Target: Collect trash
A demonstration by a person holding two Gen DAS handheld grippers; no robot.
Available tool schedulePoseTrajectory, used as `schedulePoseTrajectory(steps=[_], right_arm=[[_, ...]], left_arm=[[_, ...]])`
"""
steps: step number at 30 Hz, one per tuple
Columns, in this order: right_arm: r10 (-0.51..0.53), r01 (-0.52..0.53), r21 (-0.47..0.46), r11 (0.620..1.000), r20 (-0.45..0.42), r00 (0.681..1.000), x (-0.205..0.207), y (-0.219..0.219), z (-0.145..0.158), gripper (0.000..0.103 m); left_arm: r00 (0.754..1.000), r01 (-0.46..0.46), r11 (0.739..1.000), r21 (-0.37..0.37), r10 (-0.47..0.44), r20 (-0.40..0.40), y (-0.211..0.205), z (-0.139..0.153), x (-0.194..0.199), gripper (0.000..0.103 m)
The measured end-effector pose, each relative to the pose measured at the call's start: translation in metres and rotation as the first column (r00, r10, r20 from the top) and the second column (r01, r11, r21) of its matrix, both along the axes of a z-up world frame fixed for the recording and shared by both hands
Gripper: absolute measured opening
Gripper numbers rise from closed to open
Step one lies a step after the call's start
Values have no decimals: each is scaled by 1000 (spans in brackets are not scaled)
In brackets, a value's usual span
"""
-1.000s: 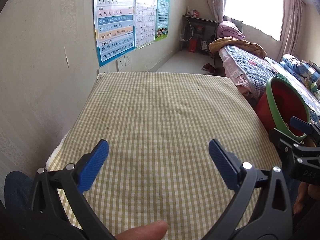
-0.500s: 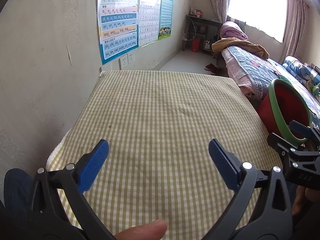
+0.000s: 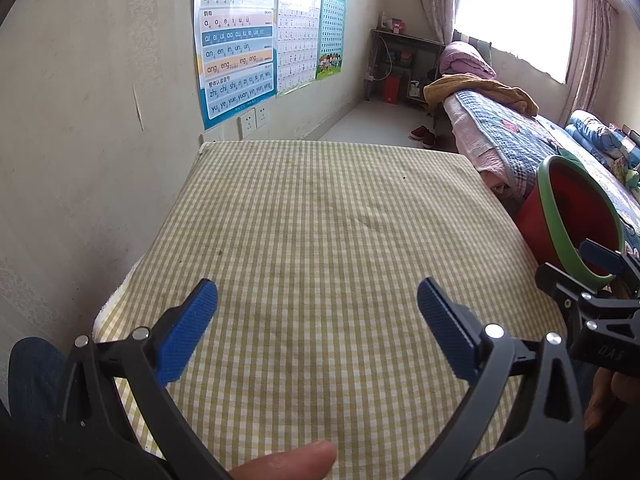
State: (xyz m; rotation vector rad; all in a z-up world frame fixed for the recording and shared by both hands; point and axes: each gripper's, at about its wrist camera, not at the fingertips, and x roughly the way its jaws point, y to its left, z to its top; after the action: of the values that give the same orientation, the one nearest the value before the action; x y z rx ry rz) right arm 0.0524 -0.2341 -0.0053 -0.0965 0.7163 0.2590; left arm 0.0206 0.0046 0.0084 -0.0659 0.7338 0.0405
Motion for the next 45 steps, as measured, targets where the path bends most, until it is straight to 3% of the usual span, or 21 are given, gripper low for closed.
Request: schedulePoseTrajectory(steps=[45], right_arm=[[-4,4,1,1000,-4,1000,1,-2,-1,96]], left_arm=[[1000,11,1000,4,-12,15,-2,-1,-3,98]])
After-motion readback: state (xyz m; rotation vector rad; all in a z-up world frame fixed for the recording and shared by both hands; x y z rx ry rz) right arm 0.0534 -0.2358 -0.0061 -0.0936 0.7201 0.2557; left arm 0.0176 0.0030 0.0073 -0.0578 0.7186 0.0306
